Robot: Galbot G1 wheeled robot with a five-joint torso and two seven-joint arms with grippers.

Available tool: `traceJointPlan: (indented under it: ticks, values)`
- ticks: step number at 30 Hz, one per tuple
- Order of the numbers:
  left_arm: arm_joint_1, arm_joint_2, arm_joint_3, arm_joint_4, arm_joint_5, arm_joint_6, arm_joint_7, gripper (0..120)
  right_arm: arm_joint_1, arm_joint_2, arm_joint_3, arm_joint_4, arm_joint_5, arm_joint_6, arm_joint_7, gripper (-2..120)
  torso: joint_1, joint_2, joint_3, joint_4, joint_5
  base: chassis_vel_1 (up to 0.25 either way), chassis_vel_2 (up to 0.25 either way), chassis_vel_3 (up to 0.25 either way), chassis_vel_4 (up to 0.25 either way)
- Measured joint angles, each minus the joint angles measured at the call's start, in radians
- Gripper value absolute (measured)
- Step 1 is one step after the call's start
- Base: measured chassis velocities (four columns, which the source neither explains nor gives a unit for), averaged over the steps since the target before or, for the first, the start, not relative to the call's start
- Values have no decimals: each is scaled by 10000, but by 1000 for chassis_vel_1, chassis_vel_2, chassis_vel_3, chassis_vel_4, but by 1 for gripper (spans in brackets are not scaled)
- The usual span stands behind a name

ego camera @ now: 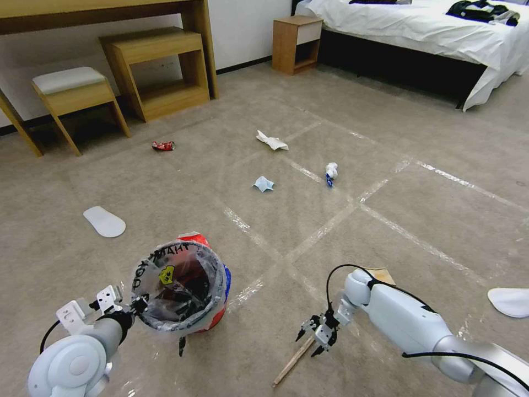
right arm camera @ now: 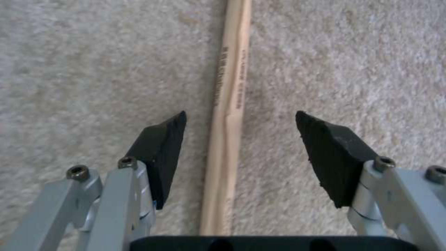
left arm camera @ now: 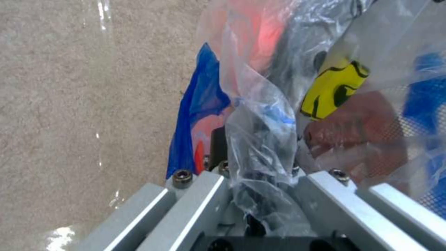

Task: Pick up the trash bin and place the garbage on the floor into it.

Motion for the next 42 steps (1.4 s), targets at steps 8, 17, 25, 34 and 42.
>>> traceJointPlan:
  ticks: [8,17,25,34,42]
  values:
    - [-14,4,9,60,15,0,56,0,52,53,-9,-105,-136,5,53,52,0,-1,0,-2,0,0,0,0,0]
    - [-76,-16,90,70,39,0,84,0,137,-67,41,-132,-152,11,207,28,0,-1,0,-1,3,0,0,0,0]
    - [-50,-45,85,63,86,0,145,0,253,-184,42,-99,-12,11,203,4,0,-1,0,-1,1,0,0,0,0]
    - [-11,-88,73,34,204,-10,211,0,238,-174,-9,47,168,11,81,0,0,0,0,-1,1,0,0,0,0]
    - [-57,-75,64,61,212,-24,203,0,333,-104,10,-44,504,11,188,0,0,0,0,-2,1,0,0,0,0]
